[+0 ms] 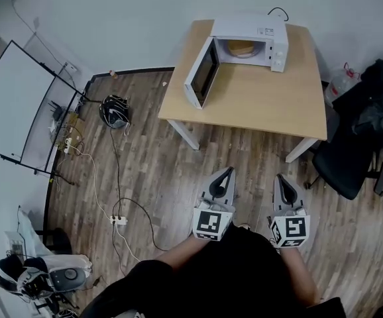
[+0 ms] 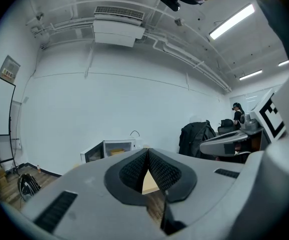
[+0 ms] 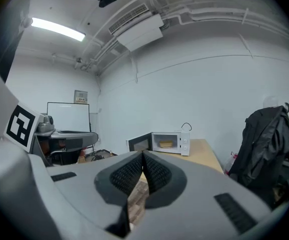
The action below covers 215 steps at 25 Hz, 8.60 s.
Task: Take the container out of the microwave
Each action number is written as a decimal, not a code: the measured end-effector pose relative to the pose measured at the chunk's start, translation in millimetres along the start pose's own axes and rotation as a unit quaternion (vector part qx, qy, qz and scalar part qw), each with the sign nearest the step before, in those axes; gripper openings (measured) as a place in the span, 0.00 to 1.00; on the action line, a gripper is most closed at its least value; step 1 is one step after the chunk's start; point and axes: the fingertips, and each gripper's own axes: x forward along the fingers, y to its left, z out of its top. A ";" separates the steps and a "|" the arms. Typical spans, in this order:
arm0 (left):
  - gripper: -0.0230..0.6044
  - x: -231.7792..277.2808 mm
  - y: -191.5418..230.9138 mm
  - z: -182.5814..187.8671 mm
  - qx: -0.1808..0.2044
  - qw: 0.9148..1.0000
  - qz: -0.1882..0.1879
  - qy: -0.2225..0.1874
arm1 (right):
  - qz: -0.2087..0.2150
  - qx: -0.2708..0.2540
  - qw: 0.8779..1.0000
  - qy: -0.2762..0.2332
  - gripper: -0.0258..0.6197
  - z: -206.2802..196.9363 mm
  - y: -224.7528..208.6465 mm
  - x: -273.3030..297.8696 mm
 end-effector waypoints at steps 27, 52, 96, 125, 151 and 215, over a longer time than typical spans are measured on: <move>0.05 212.9 174.2 -2.9 -0.018 0.997 -0.070 0.010 | -0.041 -0.030 0.998 0.045 0.13 65.3 -46.2 269.9; 0.06 356.8 242.7 -13.3 -0.023 0.997 -0.047 0.051 | -0.002 0.010 0.999 0.031 0.13 74.1 -106.6 403.0; 0.06 661.4 273.1 -179.9 0.063 0.971 -0.110 0.203 | -0.006 0.061 0.994 0.094 0.13 56.0 -251.7 526.1; 0.28 735.9 292.5 -230.8 0.256 0.920 -0.110 0.274 | -0.029 0.080 0.990 0.110 0.13 38.5 -289.5 520.5; 0.09 719.6 283.9 -234.6 0.294 0.901 -0.134 0.289 | -0.077 0.104 0.987 0.091 0.13 44.9 -318.5 498.3; 0.08 332.0 229.2 -14.2 -0.054 0.990 -0.109 0.069 | -0.091 -0.010 0.996 0.025 0.13 78.7 -96.5 349.1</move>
